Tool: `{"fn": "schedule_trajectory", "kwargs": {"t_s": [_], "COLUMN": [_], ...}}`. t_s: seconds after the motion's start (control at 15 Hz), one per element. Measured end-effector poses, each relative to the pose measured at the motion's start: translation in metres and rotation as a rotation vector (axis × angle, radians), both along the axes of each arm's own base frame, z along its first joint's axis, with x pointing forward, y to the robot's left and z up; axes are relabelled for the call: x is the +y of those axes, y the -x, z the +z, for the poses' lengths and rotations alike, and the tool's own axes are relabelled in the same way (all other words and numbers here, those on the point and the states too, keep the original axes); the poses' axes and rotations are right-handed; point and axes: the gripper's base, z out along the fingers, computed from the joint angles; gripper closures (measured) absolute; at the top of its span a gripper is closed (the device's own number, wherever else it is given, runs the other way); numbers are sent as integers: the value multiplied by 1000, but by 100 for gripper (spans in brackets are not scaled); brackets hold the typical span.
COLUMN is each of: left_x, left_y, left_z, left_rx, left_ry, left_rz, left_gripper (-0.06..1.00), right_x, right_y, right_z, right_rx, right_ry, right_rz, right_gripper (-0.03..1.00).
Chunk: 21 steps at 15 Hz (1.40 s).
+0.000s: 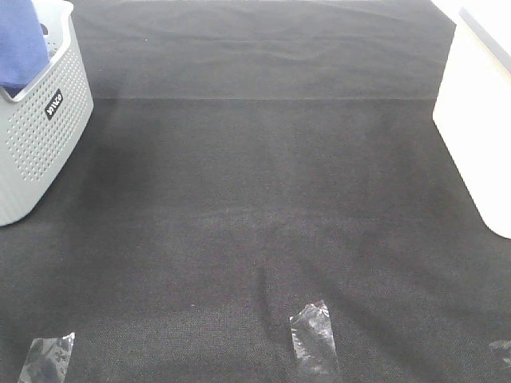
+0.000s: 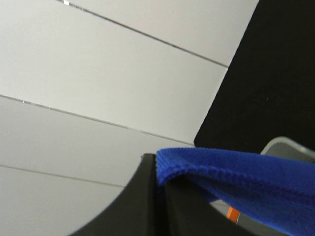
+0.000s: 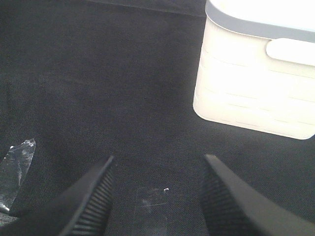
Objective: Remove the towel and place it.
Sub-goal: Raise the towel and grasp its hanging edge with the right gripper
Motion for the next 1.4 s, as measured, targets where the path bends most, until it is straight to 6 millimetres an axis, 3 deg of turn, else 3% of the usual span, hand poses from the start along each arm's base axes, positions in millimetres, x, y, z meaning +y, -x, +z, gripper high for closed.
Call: {"fn": "schedule_trajectory", "kwargs": {"t_s": [0.13, 0.27, 0.53, 0.67, 0.93, 1.13, 1.4], "left_x": [-31, -63, -111, -129, -148, -157, -162], "left_y": [7, 19, 34, 40, 52, 61, 67], "left_z": [-2, -3, -13, -18, -22, -22, -25], "left_rx": [5, 9, 43, 35, 13, 3, 5], "left_ry": [-3, -6, -31, -109, -183, -225, -280], "left_rz": [-108, -224, -381, -450, -528, -575, -629], "left_gripper": [94, 94, 94, 94, 94, 94, 94], "right_x": [1, 9, 37, 48, 74, 97, 111], "right_y": [-3, -19, -87, -127, -191, -226, -264], "right_z": [0, 9, 22, 15, -15, -4, 4], "right_rx": [19, 40, 1, 18, 96, 36, 34], "right_ry": [-6, 8, -28, -15, -70, -219, -345], "right_rz": [8, 88, 346, 440, 699, 944, 1139], "right_gripper": [42, 42, 42, 42, 42, 42, 42]}}
